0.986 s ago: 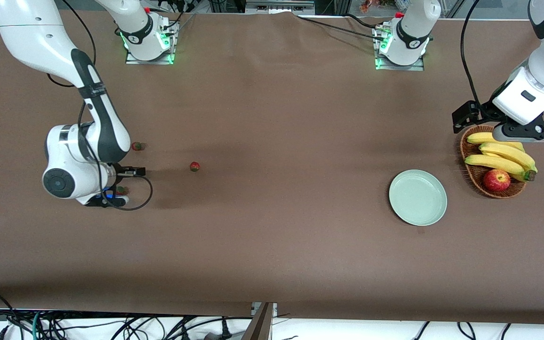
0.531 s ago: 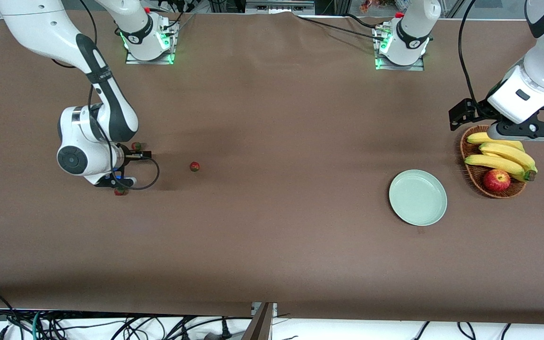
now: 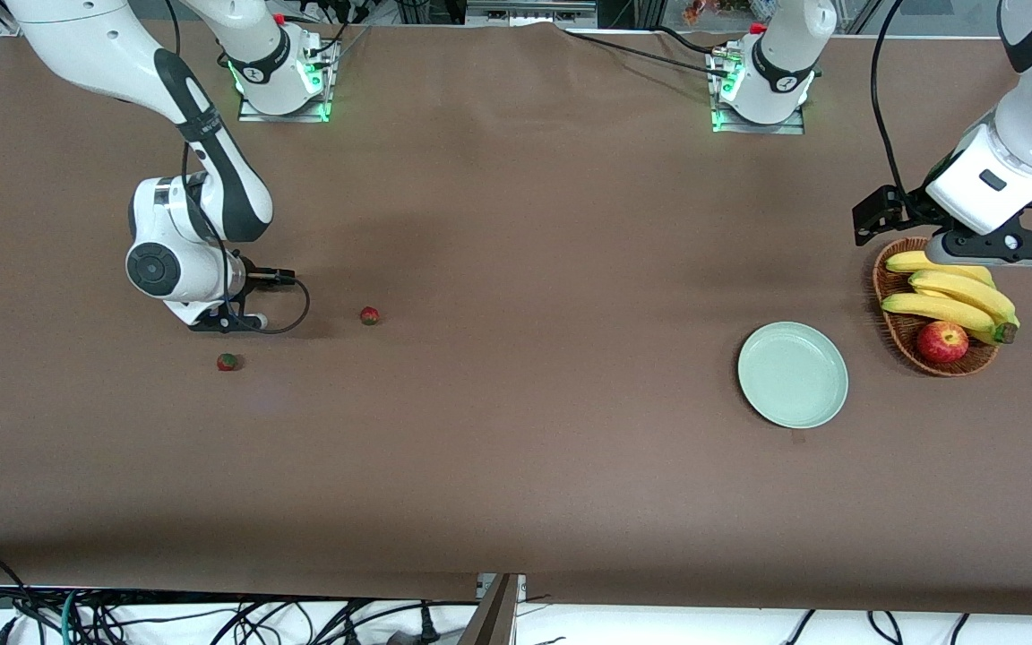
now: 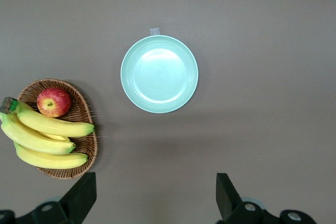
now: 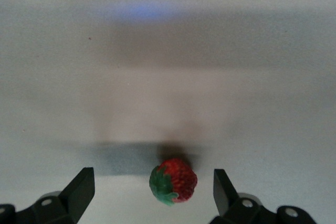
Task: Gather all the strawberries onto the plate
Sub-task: 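Close the right gripper on the strawberry and lift it, then carry the strawberry with the right gripper toward the plate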
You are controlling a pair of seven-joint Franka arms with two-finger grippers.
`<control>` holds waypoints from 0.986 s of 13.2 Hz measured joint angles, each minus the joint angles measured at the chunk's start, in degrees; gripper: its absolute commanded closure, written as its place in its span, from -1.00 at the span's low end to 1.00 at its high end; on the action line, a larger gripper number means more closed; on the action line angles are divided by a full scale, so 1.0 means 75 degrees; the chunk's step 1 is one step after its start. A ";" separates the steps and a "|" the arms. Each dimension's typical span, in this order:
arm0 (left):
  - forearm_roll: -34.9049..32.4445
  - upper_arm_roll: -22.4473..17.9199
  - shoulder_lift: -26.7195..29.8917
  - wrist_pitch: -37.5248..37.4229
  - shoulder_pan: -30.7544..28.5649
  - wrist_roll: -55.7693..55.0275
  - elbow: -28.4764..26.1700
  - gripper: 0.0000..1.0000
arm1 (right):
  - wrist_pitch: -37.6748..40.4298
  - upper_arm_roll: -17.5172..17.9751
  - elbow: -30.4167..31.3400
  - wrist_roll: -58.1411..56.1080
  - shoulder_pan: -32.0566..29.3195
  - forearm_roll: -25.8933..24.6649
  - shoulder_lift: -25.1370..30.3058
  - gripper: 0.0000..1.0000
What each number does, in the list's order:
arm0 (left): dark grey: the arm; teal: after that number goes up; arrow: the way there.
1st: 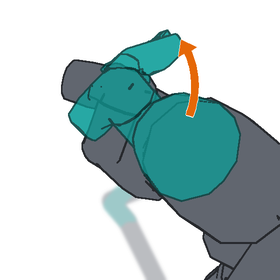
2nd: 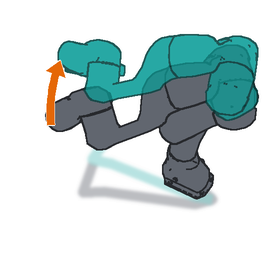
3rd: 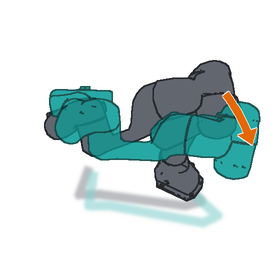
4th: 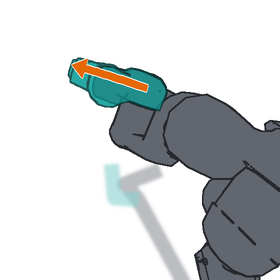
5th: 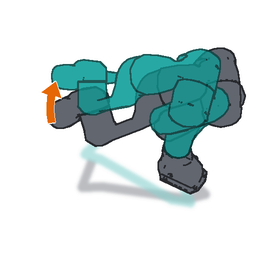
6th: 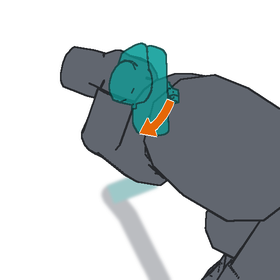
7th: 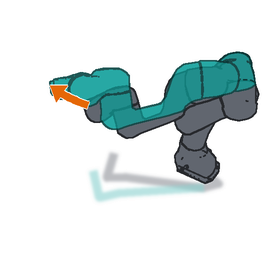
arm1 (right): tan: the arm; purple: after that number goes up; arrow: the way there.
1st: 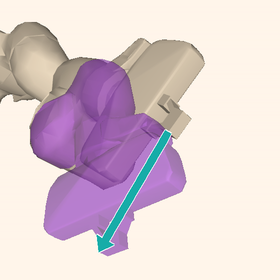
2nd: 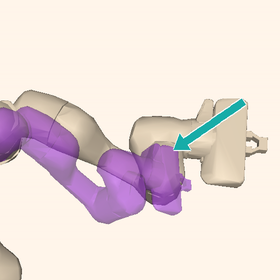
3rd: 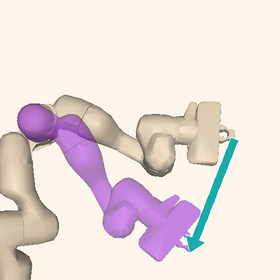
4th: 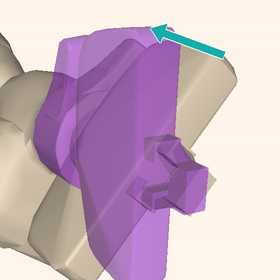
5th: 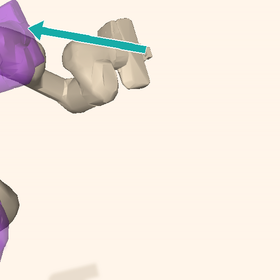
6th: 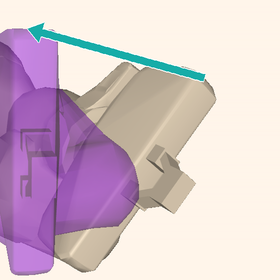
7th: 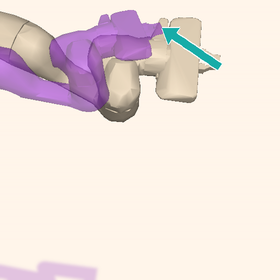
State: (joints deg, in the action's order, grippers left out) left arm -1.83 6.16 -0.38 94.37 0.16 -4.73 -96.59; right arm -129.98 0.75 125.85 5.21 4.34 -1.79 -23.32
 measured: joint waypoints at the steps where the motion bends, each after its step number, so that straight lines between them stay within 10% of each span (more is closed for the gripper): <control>1: 0.0000 0.0001 0.0000 0.0000 0.0000 0.0000 0.0000 -1.00 | -0.0036 0.0000 0.0012 -0.0009 -0.0001 -0.0003 0.0011 -0.39; 3: 0.0000 0.0002 0.0000 0.0000 0.0000 0.0000 0.0000 -1.00 | -0.0073 -0.0001 0.0041 -0.0057 -0.0006 -0.0010 0.0016 0.16; 8: 0.0000 0.0010 0.0000 -0.0001 0.0004 0.0000 0.0017 -1.00 | -0.0089 -0.0051 0.0078 -0.0088 -0.0063 -0.0114 0.0069 0.76; 13: 0.0000 0.0009 0.0000 -0.0001 0.0004 0.0000 0.0019 -1.00 | -0.0155 0.0064 -0.0031 -0.0084 -0.0070 -0.0107 0.0086 0.90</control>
State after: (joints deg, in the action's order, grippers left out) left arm -1.83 6.23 -0.38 94.37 0.19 -4.73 -96.45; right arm -131.14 1.23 125.61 4.58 3.81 -2.59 -22.68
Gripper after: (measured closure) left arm 0.000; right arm 0.652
